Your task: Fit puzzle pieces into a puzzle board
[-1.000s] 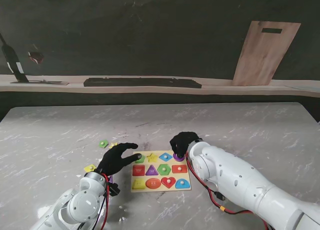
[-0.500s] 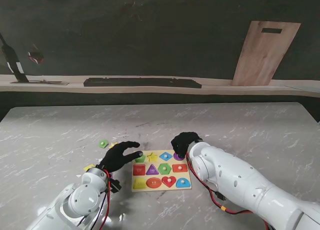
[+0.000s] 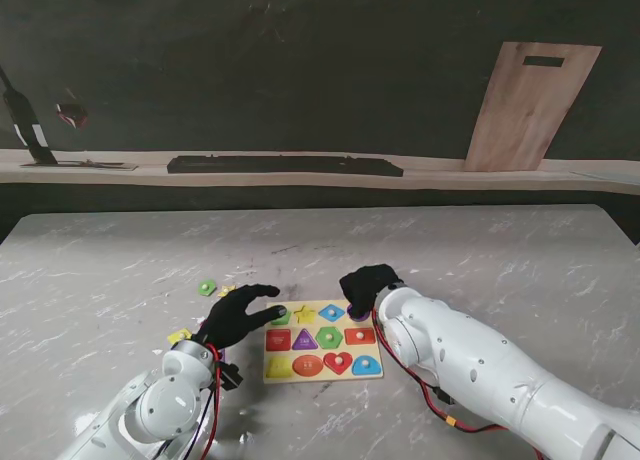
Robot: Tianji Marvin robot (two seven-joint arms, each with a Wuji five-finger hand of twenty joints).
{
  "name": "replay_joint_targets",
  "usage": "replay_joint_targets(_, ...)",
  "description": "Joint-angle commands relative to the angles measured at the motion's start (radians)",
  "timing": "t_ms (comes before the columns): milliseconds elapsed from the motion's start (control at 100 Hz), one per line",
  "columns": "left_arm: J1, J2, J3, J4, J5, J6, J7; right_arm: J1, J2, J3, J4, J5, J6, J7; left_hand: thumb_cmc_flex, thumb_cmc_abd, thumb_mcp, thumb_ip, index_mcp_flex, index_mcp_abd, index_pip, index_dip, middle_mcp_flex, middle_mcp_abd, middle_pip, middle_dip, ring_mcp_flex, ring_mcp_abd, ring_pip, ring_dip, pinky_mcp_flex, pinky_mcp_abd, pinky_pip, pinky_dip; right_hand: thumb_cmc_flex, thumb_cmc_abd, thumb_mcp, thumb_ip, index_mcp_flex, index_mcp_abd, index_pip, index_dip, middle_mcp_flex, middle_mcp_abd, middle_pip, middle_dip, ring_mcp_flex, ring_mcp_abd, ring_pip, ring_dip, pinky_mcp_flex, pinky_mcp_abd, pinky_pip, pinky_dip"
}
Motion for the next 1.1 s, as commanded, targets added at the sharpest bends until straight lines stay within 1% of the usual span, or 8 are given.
replay_joint_targets(0, 0.011, 0.001, -0.002, -0.01, 0.006, 0.004, 0.006, -0.015, 0.004, -0.003, 0.002, -0.024, -0.007, -0.017, 0.004, 0.023, -0.043, 0.037, 0.024, -0.025, -0.013, -0.003, 0.005, -0.002, -0.015, -0.011, 0.0, -0.022, -0.024, -0.007, -0.014, -0.082, -0.01, 0.013, -0.044, 0.01, -0.016, 0.035, -0.07, 0.046, -0.163, -0.071, -0.037, 0.01, 0.031, 0.014, -0.011, 0.007, 0.016, -0.004, -0.006, 0.024, 0.026, -0.007)
replay_joint_targets(290, 0.016, 0.001, -0.003, -0.015, 0.016, 0.01, 0.012, -0.076, 0.021, 0.085, -0.058, -0.074, -0.006, -0.052, 0.004, 0.022, -0.042, 0.037, 0.022, -0.025, -0.013, -0.003, 0.004, -0.003, -0.015, -0.011, -0.001, -0.024, -0.024, -0.008, -0.016, -0.082, -0.01, 0.012, -0.109, 0.061, -0.111, 0.029, -0.161, 0.061, -0.196, -0.094, -0.12, 0.016, 0.04, 0.023, -0.105, 0.019, -0.014, -0.017, -0.073, 0.022, -0.004, -0.023)
replay_joint_targets(430, 0.017, 0.001, -0.004, -0.015, 0.017, 0.009, 0.013, -0.138, 0.033, 0.166, -0.115, -0.104, -0.004, -0.064, 0.004, 0.021, -0.042, 0.037, 0.018, -0.024, -0.014, -0.004, 0.004, -0.002, -0.015, -0.01, 0.0, -0.023, -0.024, -0.007, -0.015, -0.082, -0.009, 0.012, -0.128, 0.12, -0.173, 0.034, -0.215, 0.066, -0.212, -0.099, -0.241, 0.042, 0.009, 0.018, -0.219, 0.027, -0.078, -0.039, -0.151, 0.016, -0.044, -0.042)
replay_joint_targets(560, 0.021, 0.002, -0.007, -0.018, 0.021, 0.009, 0.011, -0.226, 0.039, 0.28, -0.189, -0.097, -0.025, -0.066, 0.007, 0.019, -0.041, 0.038, 0.002, -0.025, -0.019, -0.006, 0.0, -0.004, -0.015, -0.01, 0.0, -0.024, -0.022, -0.006, -0.009, -0.085, -0.003, 0.015, -0.139, 0.17, -0.228, 0.044, -0.271, 0.07, -0.218, -0.094, -0.402, 0.066, -0.035, 0.003, -0.354, 0.031, -0.208, -0.102, -0.259, -0.002, -0.116, -0.082)
replay_joint_targets(660, 0.028, 0.004, -0.015, -0.024, 0.033, 0.006, 0.014, -0.312, 0.037, 0.382, -0.265, -0.031, -0.059, -0.047, 0.008, 0.012, -0.041, 0.039, -0.004, -0.02, -0.019, -0.006, -0.003, -0.004, -0.014, -0.01, 0.001, -0.023, -0.019, -0.004, -0.008, -0.085, 0.011, 0.023, -0.144, 0.172, -0.241, 0.047, -0.295, 0.062, -0.212, -0.084, -0.454, 0.05, -0.065, -0.013, -0.396, 0.025, -0.33, -0.163, -0.294, -0.021, -0.192, -0.142)
replay_joint_targets(830, 0.052, 0.01, -0.041, -0.045, 0.068, -0.017, 0.019, -0.442, 0.029, 0.524, -0.373, 0.125, -0.156, -0.025, 0.009, 0.006, -0.04, 0.04, -0.01, -0.016, -0.018, -0.006, -0.005, -0.004, -0.012, -0.009, 0.002, -0.022, -0.014, 0.001, -0.007, -0.087, 0.03, 0.034, -0.15, 0.153, -0.234, 0.041, -0.32, 0.043, -0.211, -0.08, -0.468, 0.013, -0.114, -0.034, -0.406, 0.002, -0.44, -0.219, -0.3, -0.06, -0.269, -0.214)
replay_joint_targets(1020, 0.096, 0.018, -0.09, -0.08, 0.124, -0.045, 0.027, -0.552, 0.019, 0.624, -0.45, 0.27, -0.261, -0.024, 0.015, -0.02, -0.036, 0.043, -0.011, -0.006, -0.019, -0.009, -0.003, -0.002, -0.01, -0.007, 0.01, -0.016, 0.002, 0.014, 0.001, -0.082, 0.071, 0.059, -0.136, 0.128, -0.254, 0.028, -0.337, 0.028, -0.223, -0.086, -0.482, -0.015, -0.16, -0.052, -0.412, -0.009, -0.511, -0.25, -0.303, -0.074, -0.31, -0.253)
replay_joint_targets(1090, 0.119, 0.027, -0.116, -0.102, 0.149, -0.045, 0.008, -0.579, 0.015, 0.647, -0.468, 0.313, -0.295, -0.027, 0.017, -0.03, -0.036, 0.044, -0.017, -0.003, -0.022, -0.011, -0.008, -0.003, -0.011, -0.008, 0.011, -0.015, 0.006, 0.018, 0.002, -0.085, 0.08, 0.064, -0.135, 0.123, -0.258, 0.026, -0.335, 0.026, -0.225, -0.086, -0.481, -0.018, -0.167, -0.055, -0.41, -0.012, -0.521, -0.254, -0.303, -0.076, -0.315, -0.257)
